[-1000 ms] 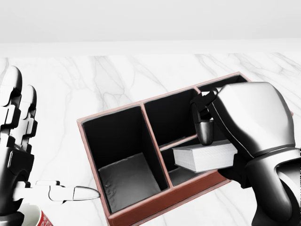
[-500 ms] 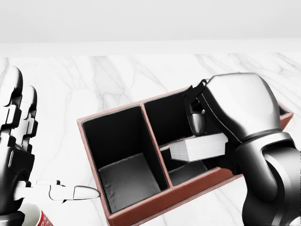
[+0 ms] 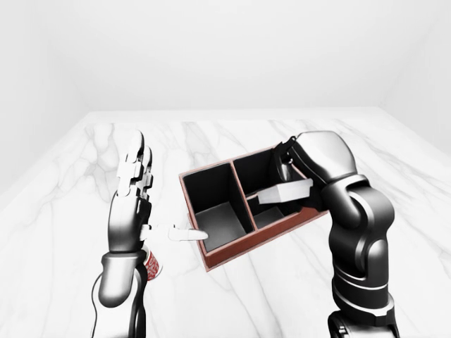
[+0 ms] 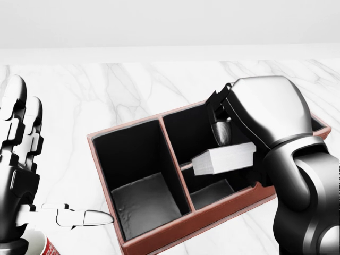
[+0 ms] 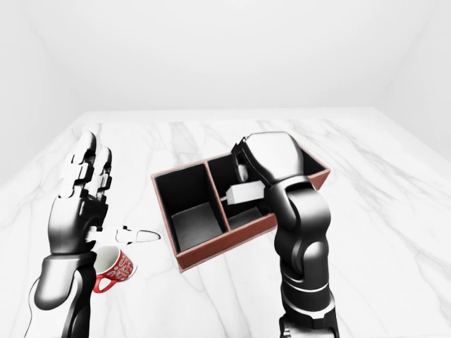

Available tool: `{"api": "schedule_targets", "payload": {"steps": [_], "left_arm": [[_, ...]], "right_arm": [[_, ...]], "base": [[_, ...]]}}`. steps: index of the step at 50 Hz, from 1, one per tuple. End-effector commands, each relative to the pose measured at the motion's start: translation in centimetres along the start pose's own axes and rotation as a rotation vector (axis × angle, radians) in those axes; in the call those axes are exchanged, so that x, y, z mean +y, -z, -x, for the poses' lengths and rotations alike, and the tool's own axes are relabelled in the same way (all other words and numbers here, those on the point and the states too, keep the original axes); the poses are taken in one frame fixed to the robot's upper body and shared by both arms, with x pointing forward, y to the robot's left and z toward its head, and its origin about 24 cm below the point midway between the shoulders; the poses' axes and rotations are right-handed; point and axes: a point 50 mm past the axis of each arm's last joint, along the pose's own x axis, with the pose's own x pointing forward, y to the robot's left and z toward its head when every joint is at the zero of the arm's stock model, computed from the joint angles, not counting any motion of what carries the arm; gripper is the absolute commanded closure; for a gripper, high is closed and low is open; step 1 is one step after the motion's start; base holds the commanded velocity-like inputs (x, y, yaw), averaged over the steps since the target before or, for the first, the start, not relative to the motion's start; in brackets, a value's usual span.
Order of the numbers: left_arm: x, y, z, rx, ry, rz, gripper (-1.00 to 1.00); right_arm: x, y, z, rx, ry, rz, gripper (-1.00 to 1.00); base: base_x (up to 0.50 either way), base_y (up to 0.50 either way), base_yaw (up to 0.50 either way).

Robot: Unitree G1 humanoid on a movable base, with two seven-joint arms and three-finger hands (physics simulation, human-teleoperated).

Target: Pick up the book and place it in the back compartment of the caddy.

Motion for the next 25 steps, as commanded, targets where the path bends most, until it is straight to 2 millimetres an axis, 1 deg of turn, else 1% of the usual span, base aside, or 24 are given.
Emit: {"api": "schedule_targets", "payload": {"steps": [1,7,17,25], "left_arm": [[-0.1,0.1,0.0,0.002,0.001,0.001,-1.00],[-0.1,0.2,0.0,0.009,0.001,0.001,-1.00],[0.0,0.1,0.0,0.006,0.000,0.000,-1.00],[0.0,0.1,0.0,0.003,0.000,-0.001,-1.00]], "right_arm": [[0.0,0.1,-0.5,-0.002,-0.007,0.001,1.00],[0.3,0.0,-0.6,-0.008,-0.024,-0.012,1.00],[0.4,-0.1,-0.7,-0.018,-0.028,-0.024,1.00],[1.0,0.0,-1.1,-0.019,-0.059,-0.037,1.00]], "base": [[0.00,0.00,0.00],[0.00,0.00,0.00],[0.00,0.00,0.00],[0.00,0.00,0.00]]}}
